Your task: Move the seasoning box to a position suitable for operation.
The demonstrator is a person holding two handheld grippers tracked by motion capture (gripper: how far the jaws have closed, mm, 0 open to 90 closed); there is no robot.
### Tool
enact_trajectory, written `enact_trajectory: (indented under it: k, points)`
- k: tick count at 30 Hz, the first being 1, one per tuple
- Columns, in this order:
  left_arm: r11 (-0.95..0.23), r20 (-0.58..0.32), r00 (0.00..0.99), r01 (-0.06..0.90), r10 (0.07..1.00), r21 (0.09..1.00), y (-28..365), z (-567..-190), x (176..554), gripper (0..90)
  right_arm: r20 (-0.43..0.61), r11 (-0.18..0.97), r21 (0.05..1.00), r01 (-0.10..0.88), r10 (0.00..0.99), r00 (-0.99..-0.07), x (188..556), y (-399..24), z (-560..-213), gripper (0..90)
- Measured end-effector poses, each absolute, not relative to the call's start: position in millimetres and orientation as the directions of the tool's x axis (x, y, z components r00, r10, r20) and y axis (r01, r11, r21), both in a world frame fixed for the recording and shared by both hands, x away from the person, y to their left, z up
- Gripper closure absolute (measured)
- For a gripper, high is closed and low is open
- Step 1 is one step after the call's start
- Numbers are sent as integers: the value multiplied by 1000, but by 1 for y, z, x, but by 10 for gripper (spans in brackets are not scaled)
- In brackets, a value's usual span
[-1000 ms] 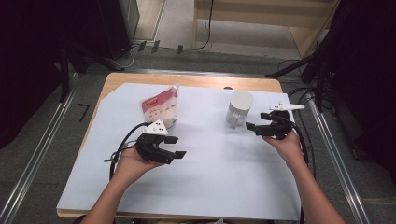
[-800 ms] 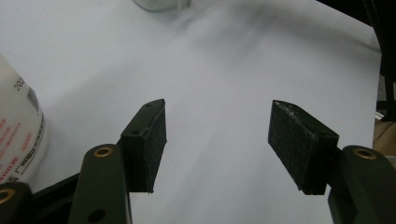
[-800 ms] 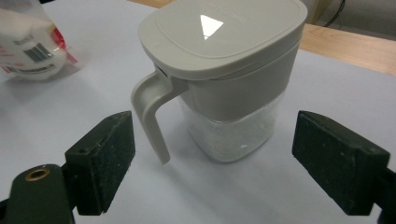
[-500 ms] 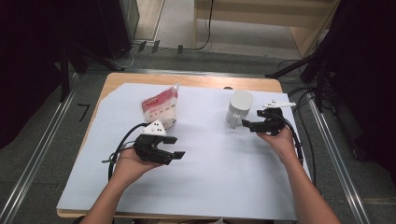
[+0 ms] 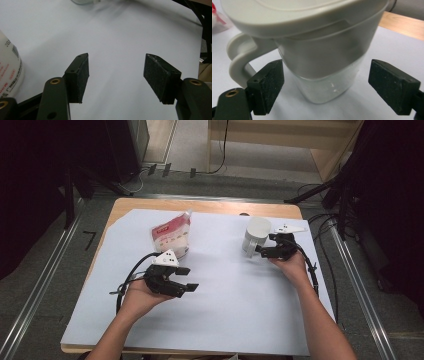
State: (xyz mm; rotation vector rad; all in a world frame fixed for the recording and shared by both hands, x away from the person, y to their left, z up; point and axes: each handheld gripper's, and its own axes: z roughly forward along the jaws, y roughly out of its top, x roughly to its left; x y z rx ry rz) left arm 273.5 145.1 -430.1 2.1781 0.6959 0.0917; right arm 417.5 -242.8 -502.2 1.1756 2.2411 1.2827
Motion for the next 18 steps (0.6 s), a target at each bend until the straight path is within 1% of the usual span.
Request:
enact_trajectory:
  k: [3,5,7,10,11,12,14,16,18]
  points:
    - [-506,-166,843,451,511,735,145,-430,274,383,119,286,817,501,766,-632,421,-238,-502,136]
    - [-502,-170,844,451,509,738,145,-430,274,383,88,307,824,477,761,-642,422,-236,-502,127]
    - [-505,-168,844,451,509,736,146,-430,273,383,88,307,824,475,760,-644,423,-236,-502,123]
    - [-504,-168,844,451,510,737,146,-430,274,383,103,293,822,488,766,-634,424,-234,-502,117]
    - [-503,-168,844,451,510,737,146,-430,274,383,116,279,822,497,772,-625,423,-233,-502,115]
    - [-502,-170,843,452,510,737,146,-430,274,383,159,238,821,520,779,-607,422,-232,-501,113]
    - [-516,-167,843,456,511,725,147,-428,274,383,173,219,822,525,783,-597,421,-232,-501,114]
    - [-505,-171,844,453,508,735,146,-429,274,383,173,217,825,521,782,-599,421,-232,-501,115]
    - [-498,-173,844,451,507,741,146,-430,274,383,152,233,829,508,781,-606,421,-232,-502,112]
